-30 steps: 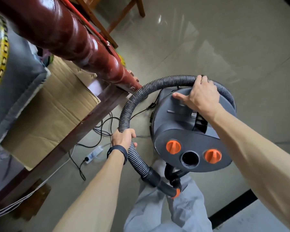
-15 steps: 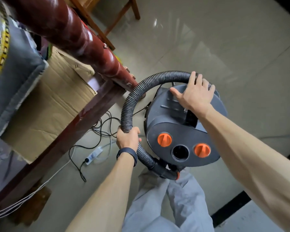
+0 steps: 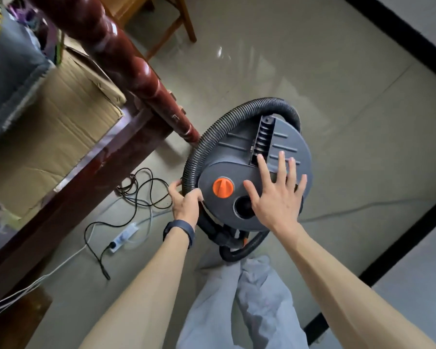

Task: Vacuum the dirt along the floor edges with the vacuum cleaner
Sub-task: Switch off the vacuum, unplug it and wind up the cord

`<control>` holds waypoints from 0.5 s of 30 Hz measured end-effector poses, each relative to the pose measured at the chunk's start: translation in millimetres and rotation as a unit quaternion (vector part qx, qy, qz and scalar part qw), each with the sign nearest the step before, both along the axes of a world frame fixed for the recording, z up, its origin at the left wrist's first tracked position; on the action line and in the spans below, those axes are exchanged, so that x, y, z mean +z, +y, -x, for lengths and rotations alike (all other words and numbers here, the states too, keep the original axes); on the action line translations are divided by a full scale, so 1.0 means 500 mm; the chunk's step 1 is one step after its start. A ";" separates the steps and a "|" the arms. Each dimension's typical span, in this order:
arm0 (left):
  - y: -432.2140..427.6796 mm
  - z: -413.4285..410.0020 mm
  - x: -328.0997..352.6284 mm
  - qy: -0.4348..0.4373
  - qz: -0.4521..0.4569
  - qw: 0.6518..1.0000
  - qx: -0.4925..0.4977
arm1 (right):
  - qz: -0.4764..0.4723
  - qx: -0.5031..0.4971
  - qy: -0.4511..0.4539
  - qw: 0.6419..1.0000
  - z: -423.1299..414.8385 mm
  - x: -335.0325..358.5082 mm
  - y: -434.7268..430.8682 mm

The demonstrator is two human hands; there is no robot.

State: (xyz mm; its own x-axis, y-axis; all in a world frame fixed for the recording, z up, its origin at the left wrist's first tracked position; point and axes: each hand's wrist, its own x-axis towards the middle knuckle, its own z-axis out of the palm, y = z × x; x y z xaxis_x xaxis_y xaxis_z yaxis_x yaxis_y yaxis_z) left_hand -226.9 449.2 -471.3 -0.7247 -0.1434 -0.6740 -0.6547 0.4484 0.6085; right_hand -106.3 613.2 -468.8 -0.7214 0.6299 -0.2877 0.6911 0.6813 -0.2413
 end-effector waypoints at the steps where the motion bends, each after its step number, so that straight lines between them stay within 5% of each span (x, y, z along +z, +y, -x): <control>1: 0.006 0.005 0.004 0.005 -0.015 0.999 -0.029 | -0.004 0.011 0.002 1.000 -0.004 -0.003 0.010; 8: 0.040 0.067 0.003 0.019 0.025 0.987 -0.158 | -0.054 0.037 0.062 0.996 -0.012 -0.018 0.048; 15: 0.181 0.130 -0.001 0.157 0.071 0.943 -0.285 | -0.114 0.044 0.137 0.983 -0.008 -0.035 0.113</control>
State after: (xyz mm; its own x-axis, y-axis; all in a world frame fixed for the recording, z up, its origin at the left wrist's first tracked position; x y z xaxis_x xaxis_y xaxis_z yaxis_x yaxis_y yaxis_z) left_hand -291.6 539.7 -471.9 -0.8723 0.2563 -0.4164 -0.0803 0.7650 0.6390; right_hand -102.0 669.7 -486.4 -0.8073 0.5865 0.0655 0.5569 0.7938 -0.2444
